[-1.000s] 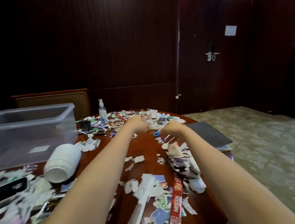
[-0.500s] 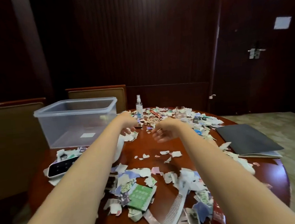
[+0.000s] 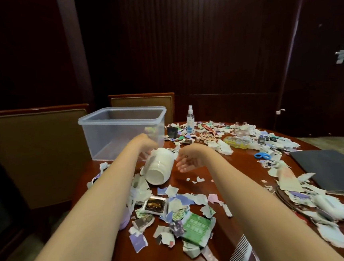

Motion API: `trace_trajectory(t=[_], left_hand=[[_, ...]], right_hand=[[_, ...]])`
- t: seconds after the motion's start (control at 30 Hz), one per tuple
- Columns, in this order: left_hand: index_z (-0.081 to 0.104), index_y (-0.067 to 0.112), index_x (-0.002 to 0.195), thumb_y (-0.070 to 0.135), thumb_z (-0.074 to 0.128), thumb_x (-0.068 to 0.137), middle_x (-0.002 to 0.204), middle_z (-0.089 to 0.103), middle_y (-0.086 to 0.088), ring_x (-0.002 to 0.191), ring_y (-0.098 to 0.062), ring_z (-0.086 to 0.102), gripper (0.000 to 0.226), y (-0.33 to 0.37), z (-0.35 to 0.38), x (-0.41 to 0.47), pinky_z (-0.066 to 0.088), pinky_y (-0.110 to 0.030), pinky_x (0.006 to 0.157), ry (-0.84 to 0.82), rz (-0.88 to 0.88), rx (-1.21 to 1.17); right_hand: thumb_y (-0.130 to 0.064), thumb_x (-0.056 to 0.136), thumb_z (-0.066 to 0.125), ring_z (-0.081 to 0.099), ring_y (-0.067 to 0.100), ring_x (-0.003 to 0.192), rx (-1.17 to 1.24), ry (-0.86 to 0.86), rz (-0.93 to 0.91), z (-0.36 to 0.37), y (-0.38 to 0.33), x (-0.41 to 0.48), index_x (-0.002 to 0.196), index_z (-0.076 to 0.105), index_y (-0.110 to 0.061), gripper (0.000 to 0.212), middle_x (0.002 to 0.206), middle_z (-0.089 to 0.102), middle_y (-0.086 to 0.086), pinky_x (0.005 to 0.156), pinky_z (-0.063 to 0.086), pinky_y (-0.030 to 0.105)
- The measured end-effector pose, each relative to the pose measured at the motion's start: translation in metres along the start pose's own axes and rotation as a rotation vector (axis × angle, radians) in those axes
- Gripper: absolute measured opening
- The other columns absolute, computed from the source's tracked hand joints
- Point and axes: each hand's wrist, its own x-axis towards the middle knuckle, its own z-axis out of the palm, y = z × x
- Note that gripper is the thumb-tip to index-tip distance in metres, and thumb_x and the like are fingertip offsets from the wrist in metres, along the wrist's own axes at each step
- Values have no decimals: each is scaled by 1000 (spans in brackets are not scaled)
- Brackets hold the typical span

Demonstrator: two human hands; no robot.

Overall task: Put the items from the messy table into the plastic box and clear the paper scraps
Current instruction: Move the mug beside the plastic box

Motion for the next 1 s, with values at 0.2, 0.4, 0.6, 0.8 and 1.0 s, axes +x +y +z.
trace_trajectory(t=[0.2, 0.4, 0.6, 0.8, 1.0], left_hand=[[31, 9, 143, 48, 44, 95, 136, 49, -17, 108, -30, 56, 63, -14, 9, 4, 46, -33, 80, -114, -152, -51], [28, 12, 143, 65, 47, 85, 126, 50, -15, 102, -26, 53, 81, -18, 21, 15, 44, -35, 89, -168, -191, -107], [33, 7, 139, 56, 66, 76, 132, 50, -14, 112, -28, 55, 86, -20, 27, 20, 47, -35, 81, 2, -67, -159], [47, 9, 129, 43, 75, 72, 126, 55, -8, 108, -23, 54, 72, -26, 17, 18, 48, -33, 85, 180, 170, -317], [44, 14, 131, 35, 79, 71, 126, 54, -6, 111, -19, 51, 72, -60, -3, 9, 48, -33, 88, 392, 275, -381]], right_hand=[[-13, 99, 42, 60, 23, 73, 58, -20, 94, 16, 7, 20, 106, 56, 5, 24, 82, 58, 14, 59, 57, 24], [-3, 94, 47, 55, 30, 118, 208, -26, 132, 30, 18, 34, 79, 49, -2, 15, 84, 56, 14, 107, 40, 39], [-7, 96, 42, 61, 31, 94, 290, 139, 39, 34, 7, 36, 85, 50, 2, 16, 82, 57, 16, 95, 50, 45], [-9, 95, 43, 63, 32, 100, 357, 351, -146, 39, -11, 33, 122, 56, -10, 30, 117, 59, 15, 84, 56, 45], [1, 95, 40, 53, 31, 116, 430, 318, -370, 72, -24, 24, 121, 57, -16, 36, 128, 55, 11, 90, 54, 43]])
